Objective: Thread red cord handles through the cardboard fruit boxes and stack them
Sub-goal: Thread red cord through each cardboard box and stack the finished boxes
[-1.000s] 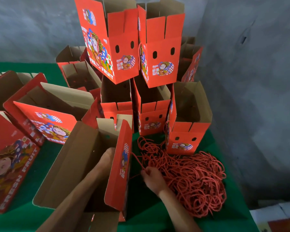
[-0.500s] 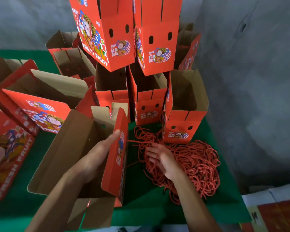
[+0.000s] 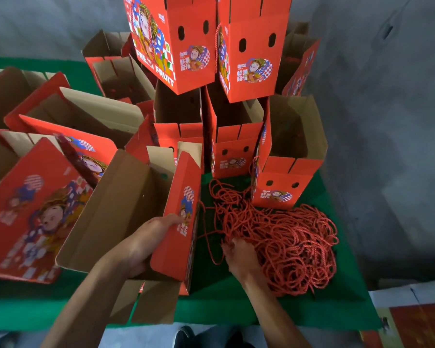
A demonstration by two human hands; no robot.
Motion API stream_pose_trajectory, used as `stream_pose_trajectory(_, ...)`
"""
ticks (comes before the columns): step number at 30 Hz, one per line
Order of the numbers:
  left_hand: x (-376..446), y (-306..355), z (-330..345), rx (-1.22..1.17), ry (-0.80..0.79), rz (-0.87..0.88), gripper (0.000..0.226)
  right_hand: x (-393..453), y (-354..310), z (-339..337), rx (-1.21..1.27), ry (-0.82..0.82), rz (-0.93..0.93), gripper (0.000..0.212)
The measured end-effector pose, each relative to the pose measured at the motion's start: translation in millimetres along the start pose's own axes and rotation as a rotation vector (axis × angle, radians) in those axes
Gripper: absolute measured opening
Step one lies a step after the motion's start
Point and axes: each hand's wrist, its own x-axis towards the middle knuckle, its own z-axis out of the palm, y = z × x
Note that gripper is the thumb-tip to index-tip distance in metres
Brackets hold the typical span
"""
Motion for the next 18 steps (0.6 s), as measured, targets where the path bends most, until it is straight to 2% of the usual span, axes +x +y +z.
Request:
stream_pose_trajectory(4,-3,-1,2,-0.033,0.016,-0.003,0.039,5,-3,18,-0.046,0.061,-0.012,0.016)
stream_pose_trajectory(8,-4,-4,0,-0.074,0.037,-0.025,0.044,15,-9,25,0.011,0.079,0.041,0.016)
stream_pose_trajectory(13,-3,-6,-3,-0.095,0.026,-0.037,0.064,17,-11,15,0.09,-0.008,-0.003,0.033)
stream_pose_trajectory(16,-2,-5,-4,-0.092,0.018,-0.031,0.063,11,-17,5,0.166,-0.013,-0.059,0.018)
stream_pose_trajectory(18,-2,-4,-5,-0.079,0.017,-0.026,0.063,6,-27,-1,0.301,-0.025,-0.047,0.013)
